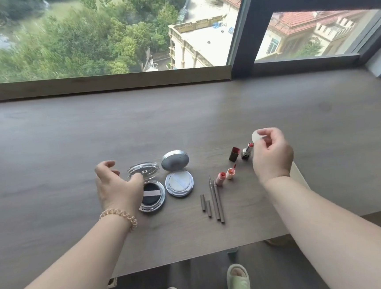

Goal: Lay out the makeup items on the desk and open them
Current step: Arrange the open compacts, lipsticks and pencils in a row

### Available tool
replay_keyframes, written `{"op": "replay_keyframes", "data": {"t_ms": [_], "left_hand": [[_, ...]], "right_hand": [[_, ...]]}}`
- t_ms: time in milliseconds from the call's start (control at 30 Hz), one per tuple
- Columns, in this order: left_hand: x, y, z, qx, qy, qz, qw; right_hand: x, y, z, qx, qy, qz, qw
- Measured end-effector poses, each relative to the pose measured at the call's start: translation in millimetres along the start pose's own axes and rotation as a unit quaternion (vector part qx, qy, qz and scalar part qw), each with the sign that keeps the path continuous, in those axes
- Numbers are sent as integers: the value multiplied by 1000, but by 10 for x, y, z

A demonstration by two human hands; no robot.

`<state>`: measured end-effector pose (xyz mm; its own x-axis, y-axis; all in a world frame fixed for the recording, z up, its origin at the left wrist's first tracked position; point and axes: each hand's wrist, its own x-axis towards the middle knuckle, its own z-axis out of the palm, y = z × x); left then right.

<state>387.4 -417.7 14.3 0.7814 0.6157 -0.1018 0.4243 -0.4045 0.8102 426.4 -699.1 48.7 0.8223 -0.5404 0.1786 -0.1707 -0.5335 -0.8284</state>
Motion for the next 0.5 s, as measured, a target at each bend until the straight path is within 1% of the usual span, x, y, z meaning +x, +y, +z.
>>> {"op": "replay_keyframes", "data": {"t_ms": [33,100,200,267,300,367,500], "left_hand": [[-83,101,18,-23,27,34,999],[-272,326,114,-66,41,107,991],[-606,670,363,-87,18,203,975],[-806,796,543,-73,-7,257,964],[-892,821,623,-66,-23,269,960],[-1032,843,800,-58,-58,254,964],[-1113,818,990,-10,-106,151,983]], "right_hand": [[67,116,-56,-12,3,31,999],[161,362,-109,-37,-32,77,996],[242,641,-118,-60,-110,113,986],[293,755,-104,-73,-166,109,977],[319,786,-101,-80,-192,103,973],[410,861,-103,-84,-238,92,963],[558,903,-41,-93,-296,64,949]]}}
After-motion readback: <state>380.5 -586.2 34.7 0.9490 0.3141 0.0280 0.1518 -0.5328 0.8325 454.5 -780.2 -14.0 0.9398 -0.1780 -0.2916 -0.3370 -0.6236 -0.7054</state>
